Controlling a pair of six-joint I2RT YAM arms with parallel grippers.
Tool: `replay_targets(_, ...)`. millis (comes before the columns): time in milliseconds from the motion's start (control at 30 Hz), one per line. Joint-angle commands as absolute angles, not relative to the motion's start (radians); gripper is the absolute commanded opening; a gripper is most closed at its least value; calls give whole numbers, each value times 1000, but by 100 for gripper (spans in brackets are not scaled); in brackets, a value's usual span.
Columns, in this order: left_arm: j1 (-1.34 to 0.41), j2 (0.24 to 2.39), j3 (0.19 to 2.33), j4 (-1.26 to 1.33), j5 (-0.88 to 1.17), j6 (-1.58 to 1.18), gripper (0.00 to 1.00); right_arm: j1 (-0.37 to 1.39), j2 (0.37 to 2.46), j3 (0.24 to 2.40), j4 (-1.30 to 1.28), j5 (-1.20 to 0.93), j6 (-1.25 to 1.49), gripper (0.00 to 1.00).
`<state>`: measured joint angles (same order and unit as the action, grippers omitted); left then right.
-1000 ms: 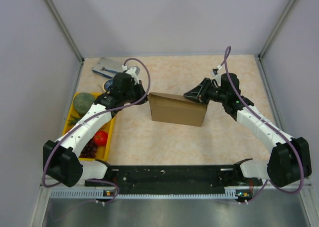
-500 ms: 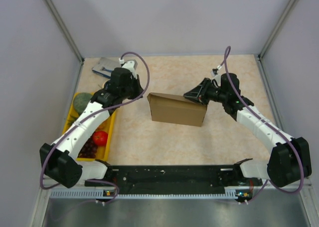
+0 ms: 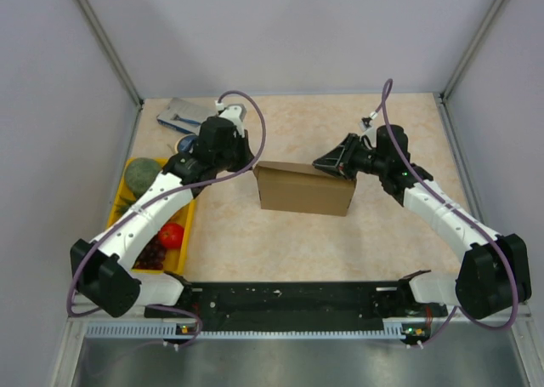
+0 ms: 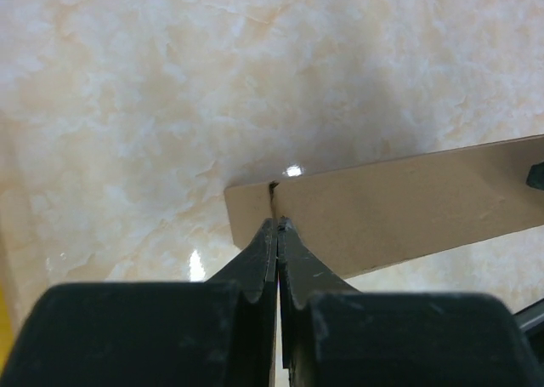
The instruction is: Fold the paper box
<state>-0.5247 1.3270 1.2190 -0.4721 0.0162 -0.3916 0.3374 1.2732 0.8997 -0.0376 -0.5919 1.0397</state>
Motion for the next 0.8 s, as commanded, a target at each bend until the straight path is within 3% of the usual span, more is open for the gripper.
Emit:
replay_targets(0,-482,1220,1221,-525,-129,-388,0,334,1284,939,-32,-600,1019,22)
replay_targets(133,-465,1232,1218,-577,-120,-358,0,334,1284,942,-31,-601,1019,22)
replay_targets(267,-469,1299,1218,-586,44,-368,0,334,1282,943,-31,-603,1019,22)
replay_targets(433,-554,1345,1268,-578,95,-400,0,334,1284,940,-31,-603,1020,22)
replay_targets(767,-603,1367,1264,-555,15,-348,0,341,1282,907,-14,-606,1020,22)
